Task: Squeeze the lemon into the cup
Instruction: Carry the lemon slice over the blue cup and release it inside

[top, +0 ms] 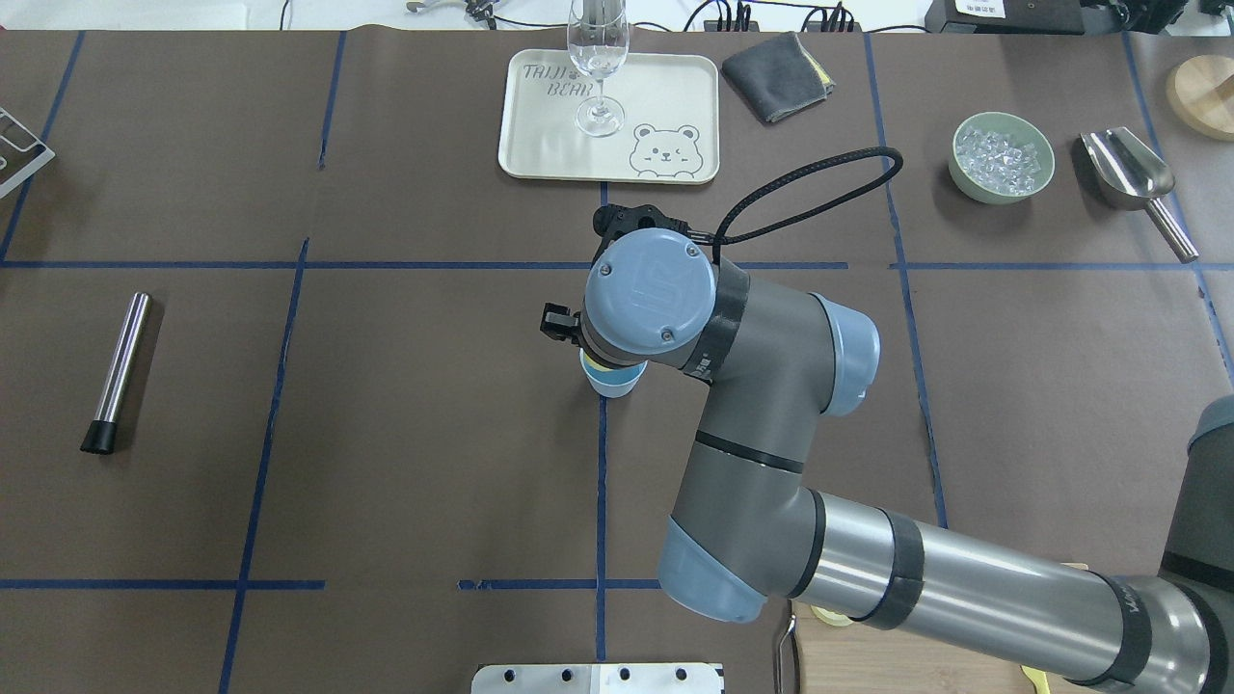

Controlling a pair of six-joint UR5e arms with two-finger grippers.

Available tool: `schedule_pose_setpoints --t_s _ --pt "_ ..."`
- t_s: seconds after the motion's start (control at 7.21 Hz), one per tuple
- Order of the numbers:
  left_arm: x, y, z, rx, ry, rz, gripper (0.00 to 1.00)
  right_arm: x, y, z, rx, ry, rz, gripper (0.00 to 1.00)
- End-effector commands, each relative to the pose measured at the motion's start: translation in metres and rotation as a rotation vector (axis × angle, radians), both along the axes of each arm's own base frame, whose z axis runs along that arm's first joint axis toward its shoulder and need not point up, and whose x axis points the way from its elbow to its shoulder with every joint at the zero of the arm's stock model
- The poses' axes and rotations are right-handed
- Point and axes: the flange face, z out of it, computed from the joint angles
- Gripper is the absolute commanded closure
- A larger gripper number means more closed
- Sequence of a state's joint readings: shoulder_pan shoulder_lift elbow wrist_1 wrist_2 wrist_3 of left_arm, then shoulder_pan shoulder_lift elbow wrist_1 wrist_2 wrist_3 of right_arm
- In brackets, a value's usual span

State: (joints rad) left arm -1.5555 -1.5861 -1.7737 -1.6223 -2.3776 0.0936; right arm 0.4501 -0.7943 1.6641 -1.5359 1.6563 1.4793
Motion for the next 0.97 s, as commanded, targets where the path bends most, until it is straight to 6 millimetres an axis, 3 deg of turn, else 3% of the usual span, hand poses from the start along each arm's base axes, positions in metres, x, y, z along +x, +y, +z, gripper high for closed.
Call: schedule_pose_setpoints --t_s 0.0,0.83 --pt "0.0 -0.0001 0.0001 0.0 0.0 0.0 0.0 -0.0103 -0.0092 0.0012 0.004 -0.005 0.004 0.41" --pt "0.0001 -0.0006 -0.0007 0.002 0.002 0.0 0.0 -0.0052 -0.0068 0.008 -0.048 0.027 -0.031 0.39"
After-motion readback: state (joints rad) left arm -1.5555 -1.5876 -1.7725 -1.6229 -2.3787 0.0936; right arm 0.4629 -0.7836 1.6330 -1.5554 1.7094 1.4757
